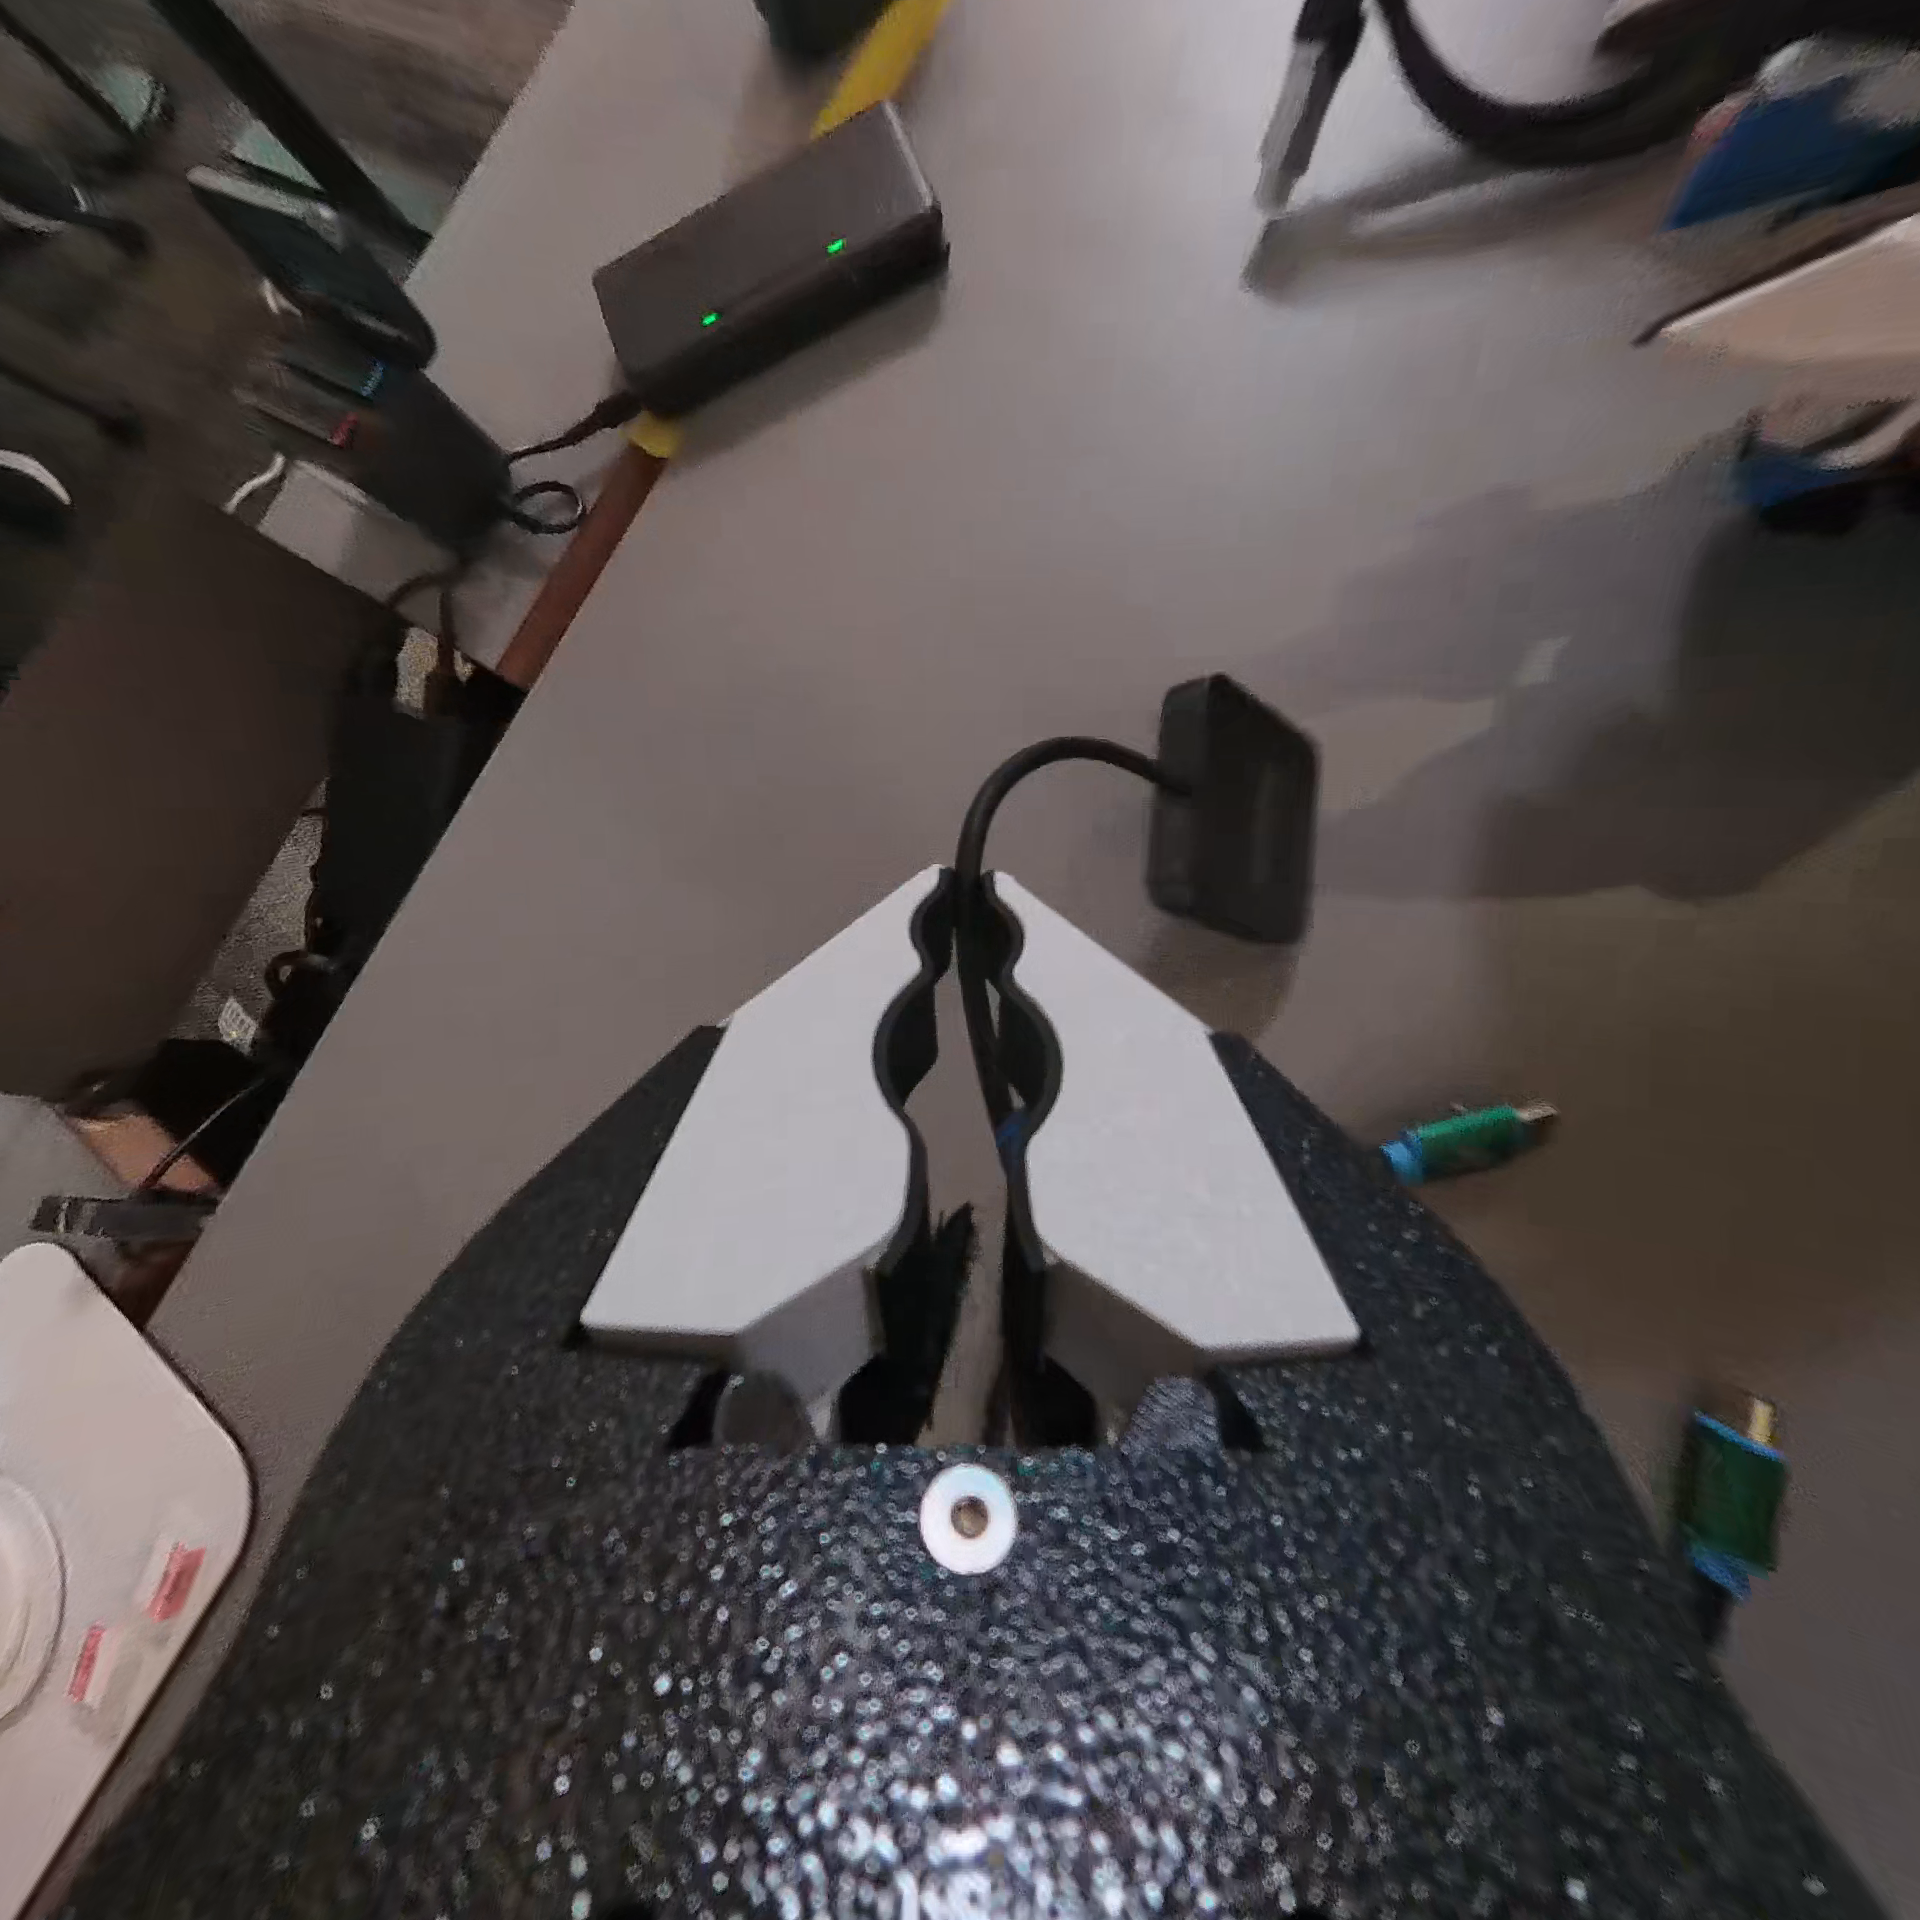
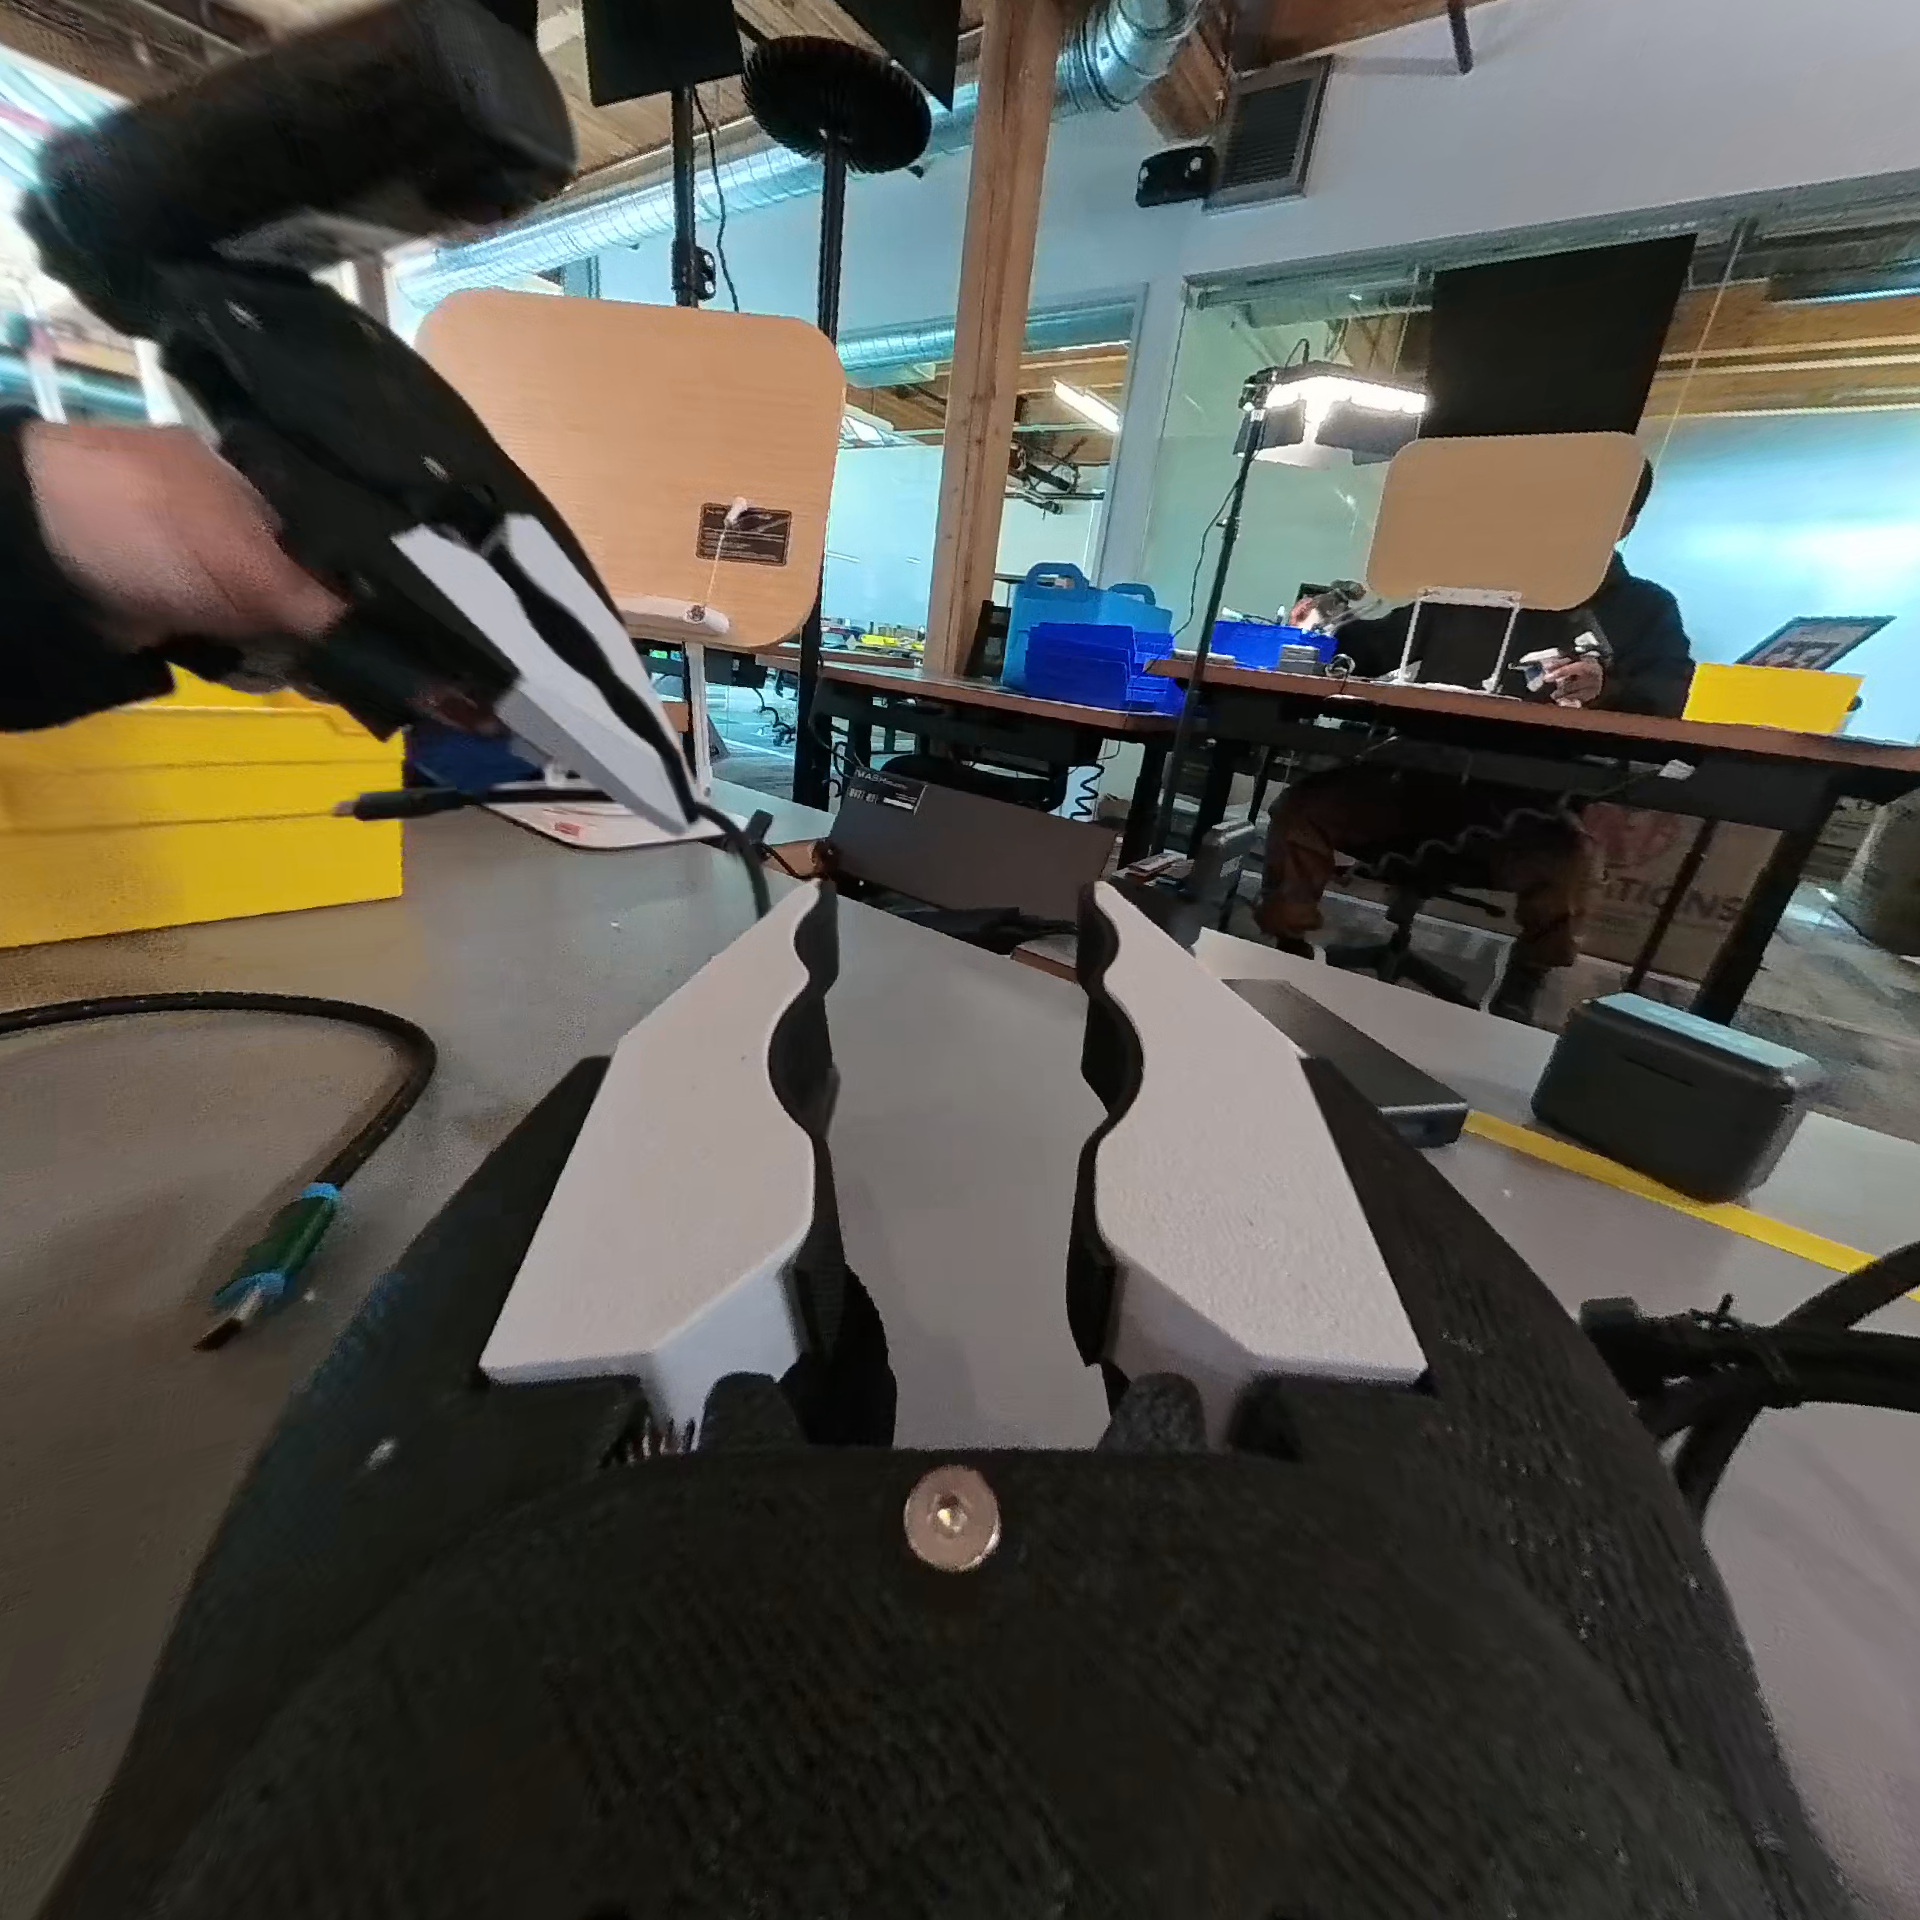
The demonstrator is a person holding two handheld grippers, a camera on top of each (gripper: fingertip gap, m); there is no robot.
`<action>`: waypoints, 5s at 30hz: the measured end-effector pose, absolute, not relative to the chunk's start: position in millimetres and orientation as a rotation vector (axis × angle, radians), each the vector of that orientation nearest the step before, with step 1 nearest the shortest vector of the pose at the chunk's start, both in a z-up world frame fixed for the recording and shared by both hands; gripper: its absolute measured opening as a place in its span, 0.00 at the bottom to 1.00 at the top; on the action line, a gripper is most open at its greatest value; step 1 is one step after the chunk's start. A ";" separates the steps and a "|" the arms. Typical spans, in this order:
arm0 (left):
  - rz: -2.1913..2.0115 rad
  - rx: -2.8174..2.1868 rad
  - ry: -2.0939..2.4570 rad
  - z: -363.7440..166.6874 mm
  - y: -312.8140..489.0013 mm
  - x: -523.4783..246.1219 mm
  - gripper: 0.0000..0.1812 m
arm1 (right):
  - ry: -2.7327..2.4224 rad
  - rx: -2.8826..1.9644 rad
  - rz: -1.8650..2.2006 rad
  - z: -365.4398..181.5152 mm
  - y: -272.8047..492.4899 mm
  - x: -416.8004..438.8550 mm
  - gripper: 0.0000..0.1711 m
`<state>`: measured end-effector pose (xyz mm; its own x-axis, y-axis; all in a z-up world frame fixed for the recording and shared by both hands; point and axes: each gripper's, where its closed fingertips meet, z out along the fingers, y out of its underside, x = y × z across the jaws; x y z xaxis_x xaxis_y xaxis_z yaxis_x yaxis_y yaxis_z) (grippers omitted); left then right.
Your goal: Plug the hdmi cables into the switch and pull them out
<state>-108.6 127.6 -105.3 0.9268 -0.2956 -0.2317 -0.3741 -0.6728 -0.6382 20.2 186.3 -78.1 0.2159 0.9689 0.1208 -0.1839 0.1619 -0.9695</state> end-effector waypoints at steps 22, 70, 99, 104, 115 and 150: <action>0.308 -2.040 0.413 -119.6 63.3 -84.3 0.42 | -1.408 -1.661 0.933 -171.0 167.2 -17.0 0.56; 0.738 -1.790 0.761 -122.3 67.8 -75.6 0.07 | -1.582 -1.538 1.705 -131.2 119.0 -1.2 0.36; 0.852 -1.912 0.473 -125.1 -10.9 -95.9 0.06 | -1.305 -2.004 0.868 -187.1 163.9 60.8 0.07; 0.785 -1.887 0.481 -131.1 -1.5 -81.3 0.06 | -1.614 -1.900 1.249 -184.3 80.9 95.4 0.17; 0.577 -1.852 0.749 -156.6 1.4 -26.5 0.07 | -2.279 -1.014 1.019 -187.6 52.1 100.5 0.31; 0.532 -1.745 0.583 -114.4 3.5 -24.4 0.46 | -1.614 -1.357 1.290 -110.0 27.3 -4.8 0.07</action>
<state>-24.4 3.5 -114.4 0.7728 -0.1092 -0.6251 -0.6325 -0.2135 -0.7446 -4.8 27.3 -110.0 -0.2460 0.9635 -0.1055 0.3155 -0.0233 -0.9487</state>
